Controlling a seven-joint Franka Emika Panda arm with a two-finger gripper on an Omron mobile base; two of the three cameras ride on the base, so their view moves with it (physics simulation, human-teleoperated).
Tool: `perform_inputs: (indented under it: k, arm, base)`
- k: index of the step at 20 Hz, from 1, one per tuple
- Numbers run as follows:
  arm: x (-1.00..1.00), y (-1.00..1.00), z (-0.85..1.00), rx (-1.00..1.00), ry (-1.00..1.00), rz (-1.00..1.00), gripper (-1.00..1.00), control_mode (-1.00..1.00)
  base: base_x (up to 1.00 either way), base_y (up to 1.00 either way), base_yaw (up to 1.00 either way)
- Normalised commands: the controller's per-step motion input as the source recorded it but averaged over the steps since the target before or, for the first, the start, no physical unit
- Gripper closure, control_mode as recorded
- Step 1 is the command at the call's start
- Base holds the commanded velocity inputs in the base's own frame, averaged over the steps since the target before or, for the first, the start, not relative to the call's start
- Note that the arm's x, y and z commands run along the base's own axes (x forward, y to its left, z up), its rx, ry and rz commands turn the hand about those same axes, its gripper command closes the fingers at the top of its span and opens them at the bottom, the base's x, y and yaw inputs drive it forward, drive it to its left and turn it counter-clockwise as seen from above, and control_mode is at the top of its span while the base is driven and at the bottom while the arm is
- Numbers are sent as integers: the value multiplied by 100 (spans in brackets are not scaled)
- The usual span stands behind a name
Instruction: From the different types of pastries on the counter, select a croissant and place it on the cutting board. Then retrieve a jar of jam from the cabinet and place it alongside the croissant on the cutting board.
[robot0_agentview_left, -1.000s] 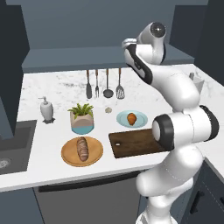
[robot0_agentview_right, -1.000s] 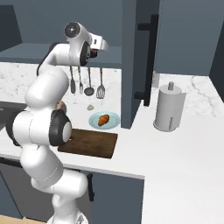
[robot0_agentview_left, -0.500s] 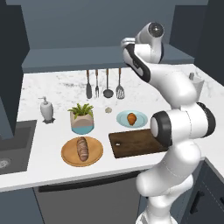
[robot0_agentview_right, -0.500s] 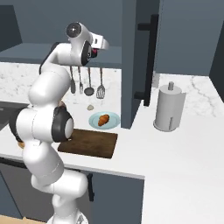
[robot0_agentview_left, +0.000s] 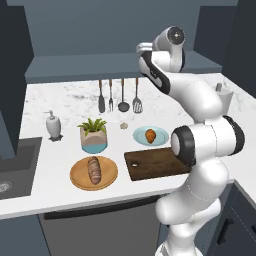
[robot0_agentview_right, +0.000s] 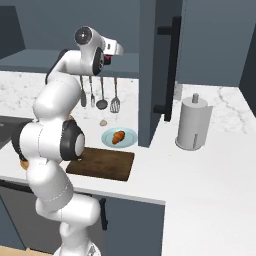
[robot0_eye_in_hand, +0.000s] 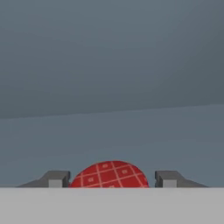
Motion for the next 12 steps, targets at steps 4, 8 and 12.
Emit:
perform_inputs:
  k: [4, 8, 12]
  arm:
    - [-18, 0, 2, 0, -2, 0, 100, -100]
    - [-100, 0, 20, 0, -9, 0, 100, -100]
    - [-100, 0, 26, 0, -9, -1, 100, -100]
  base:
    - [0, 0, 0]
    - [0, 0, 0]
    - [0, 0, 0]
